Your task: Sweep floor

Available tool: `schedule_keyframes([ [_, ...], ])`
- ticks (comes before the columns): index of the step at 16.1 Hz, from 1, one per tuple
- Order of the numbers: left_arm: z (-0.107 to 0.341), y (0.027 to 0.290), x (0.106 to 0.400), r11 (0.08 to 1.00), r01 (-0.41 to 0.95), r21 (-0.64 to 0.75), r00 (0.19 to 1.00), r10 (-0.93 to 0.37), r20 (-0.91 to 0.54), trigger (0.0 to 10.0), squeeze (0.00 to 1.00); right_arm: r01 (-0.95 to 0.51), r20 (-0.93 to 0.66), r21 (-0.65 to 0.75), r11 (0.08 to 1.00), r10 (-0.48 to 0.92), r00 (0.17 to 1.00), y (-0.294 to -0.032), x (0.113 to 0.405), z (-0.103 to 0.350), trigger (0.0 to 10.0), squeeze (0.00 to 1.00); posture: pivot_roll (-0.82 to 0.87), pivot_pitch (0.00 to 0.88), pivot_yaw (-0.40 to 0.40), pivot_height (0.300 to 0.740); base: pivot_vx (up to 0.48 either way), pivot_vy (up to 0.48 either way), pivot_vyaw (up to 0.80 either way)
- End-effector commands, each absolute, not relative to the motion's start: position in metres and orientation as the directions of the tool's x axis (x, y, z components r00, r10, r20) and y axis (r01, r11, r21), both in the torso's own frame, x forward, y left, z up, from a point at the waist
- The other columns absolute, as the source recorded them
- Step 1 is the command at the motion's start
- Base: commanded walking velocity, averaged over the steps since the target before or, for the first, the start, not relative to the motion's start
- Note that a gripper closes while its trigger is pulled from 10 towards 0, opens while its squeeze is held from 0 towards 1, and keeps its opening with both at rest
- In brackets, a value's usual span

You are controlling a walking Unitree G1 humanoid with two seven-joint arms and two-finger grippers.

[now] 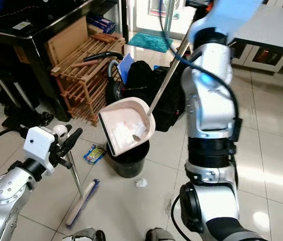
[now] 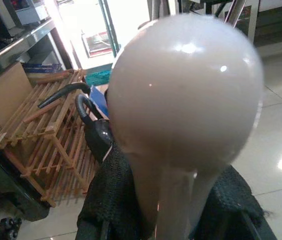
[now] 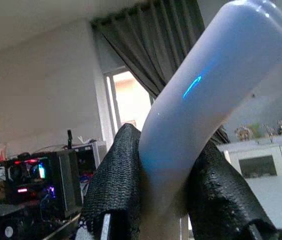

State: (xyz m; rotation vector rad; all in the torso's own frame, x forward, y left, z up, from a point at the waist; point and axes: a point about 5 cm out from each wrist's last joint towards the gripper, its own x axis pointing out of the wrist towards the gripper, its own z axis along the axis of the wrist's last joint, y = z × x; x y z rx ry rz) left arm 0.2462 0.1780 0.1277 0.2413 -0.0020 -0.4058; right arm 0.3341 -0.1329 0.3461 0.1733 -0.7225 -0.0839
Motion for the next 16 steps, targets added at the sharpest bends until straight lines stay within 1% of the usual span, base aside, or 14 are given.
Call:
schedule_keyframes([
  [1, 0.132, 0.179, 0.245, 0.885, 0.394, 0.247, 0.916, -0.4, -0.027, 10.0, 0.0, 0.011, 0.699, 0.184, 0.983, -0.139, 0.702, -0.13, 0.329, 0.351, 10.0, 0.0, -0.01, 0.117, -0.003, 0.74, 0.0, 0.0, 0.0],
  [3, 0.132, 0.179, 0.244, 0.885, 0.395, 0.247, 0.916, -0.4, -0.032, 10.0, 0.0, 0.032, 0.727, 0.165, 0.986, -0.143, 0.672, -0.127, 0.328, 0.35, 10.0, 0.0, -0.01, 0.124, -0.006, 0.74, 0.0, 0.0, 0.0],
  [4, 0.132, 0.179, 0.243, 0.884, 0.397, 0.248, 0.915, -0.403, -0.031, 10.0, 0.0, 0.055, 0.758, 0.158, 0.986, -0.156, 0.634, -0.126, 0.328, 0.348, 10.0, 0.0, -0.01, 0.134, -0.007, 0.74, 0.0, 0.0, 0.0],
  [5, 0.132, 0.179, 0.242, 0.883, 0.398, 0.248, 0.915, -0.403, -0.031, 10.0, 0.0, 0.06, 0.767, 0.155, 0.986, -0.158, 0.622, -0.125, 0.328, 0.348, 10.0, 0.0, -0.01, 0.135, -0.007, 0.74, 0.0, 0.0, 0.0],
  [7, 0.132, 0.179, 0.241, 0.882, 0.402, 0.246, 0.913, -0.407, -0.031, 10.0, 0.0, 0.066, 0.818, 0.142, 0.988, -0.154, 0.554, -0.121, 0.326, 0.351, 10.0, 0.0, 0.0, 0.145, -0.012, 0.74, 0.0, 0.0, 0.0],
  [8, 0.132, 0.178, 0.241, 0.882, 0.402, 0.246, 0.913, -0.408, -0.031, 10.0, 0.0, 0.066, 0.825, 0.136, 0.988, -0.15, 0.544, -0.119, 0.326, 0.351, 10.0, 0.0, 0.0, 0.145, -0.012, 0.74, 0.0, 0.0, 0.0],
  [10, 0.134, 0.18, 0.237, 0.879, 0.404, 0.253, 0.912, -0.41, -0.032, 10.0, 0.0, 0.057, 0.861, 0.109, 0.992, -0.123, 0.494, -0.105, 0.329, 0.352, 10.0, 0.0, 0.03, 0.164, -0.023, 0.74, 0.0, 0.0, 0.0],
  [13, 0.135, 0.184, 0.233, 0.879, 0.401, 0.258, 0.914, -0.405, -0.041, 10.0, 0.0, 0.047, 0.888, 0.084, 0.995, -0.096, 0.45, -0.097, 0.33, 0.356, 10.0, 0.0, 0.04, 0.175, -0.027, 0.74, 0.0, 0.0, 0.0],
  [16, 0.136, 0.188, 0.23, 0.879, 0.397, 0.265, 0.915, -0.399, -0.049, 10.0, 0.0, 0.009, 0.923, 0.045, 0.999, -0.046, 0.381, -0.08, 0.331, 0.366, 10.0, 0.0, 0.05, 0.188, -0.038, 0.74, 0.0, 0.0, 0.0],
])
